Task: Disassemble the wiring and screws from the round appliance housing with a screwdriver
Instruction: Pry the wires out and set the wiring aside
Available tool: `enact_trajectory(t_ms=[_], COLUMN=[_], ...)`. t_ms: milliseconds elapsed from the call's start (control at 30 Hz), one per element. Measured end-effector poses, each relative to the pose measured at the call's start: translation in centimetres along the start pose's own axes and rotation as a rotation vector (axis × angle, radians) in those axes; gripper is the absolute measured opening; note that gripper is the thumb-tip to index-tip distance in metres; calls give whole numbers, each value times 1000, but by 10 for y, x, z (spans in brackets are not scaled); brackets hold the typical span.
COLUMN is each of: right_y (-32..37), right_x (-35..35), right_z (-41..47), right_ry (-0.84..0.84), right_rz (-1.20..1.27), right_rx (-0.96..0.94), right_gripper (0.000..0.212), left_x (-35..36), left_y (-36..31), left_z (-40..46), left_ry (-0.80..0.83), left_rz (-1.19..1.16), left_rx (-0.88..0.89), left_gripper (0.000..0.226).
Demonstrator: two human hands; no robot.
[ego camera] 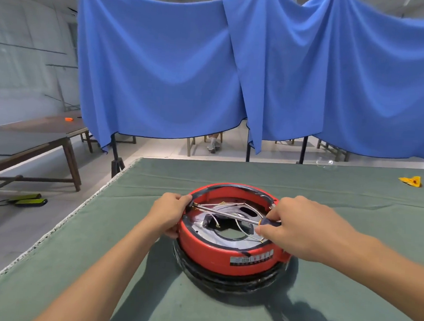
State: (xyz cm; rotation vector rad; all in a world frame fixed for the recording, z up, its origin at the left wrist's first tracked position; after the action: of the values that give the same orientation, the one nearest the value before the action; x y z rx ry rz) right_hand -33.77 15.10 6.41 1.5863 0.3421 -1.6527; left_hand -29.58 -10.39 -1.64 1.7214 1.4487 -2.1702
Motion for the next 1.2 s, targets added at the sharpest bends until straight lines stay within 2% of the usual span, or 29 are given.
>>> enact_trajectory(t_ms=[100,300,533,833,1033,1200], right_y=[4,7,4,3,3,7], right_x=[4,4,6,5,1,1], right_z=[-2,-10,-16,-18,-17,-11], right_ry=[-9,-3,-1,2,12,9], right_rz=[-17,-22,-8,23,5,-10], right_rx=[-5,-16,-25,-54,-87,-135], right_gripper=[40,42,45,41,41,46], left_x=[4,-1,10,10,11,4], left_y=[0,2,10,8,12,25], left_z=[-6,-12,-7,-15,-15,-10], left_ry=[36,37,91,87,78,14], left_rz=[-21,148,-75,-78,-57,-68], left_rx=[-34,-5,-45,-53,-63,-91], left_gripper=[42,41,51,45,59,61])
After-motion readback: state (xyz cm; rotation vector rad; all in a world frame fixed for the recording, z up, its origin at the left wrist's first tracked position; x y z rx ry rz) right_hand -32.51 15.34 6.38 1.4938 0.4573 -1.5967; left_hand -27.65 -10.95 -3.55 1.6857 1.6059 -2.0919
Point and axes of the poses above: each hand's wrist, its own z-axis towards the middle knuckle, its own x-axis out of the palm, y = z × x, the point moved 7 cm from there along z, towards the middle knuckle, and after that the axes turned 14 degrees about z, right-handed, at the moved point
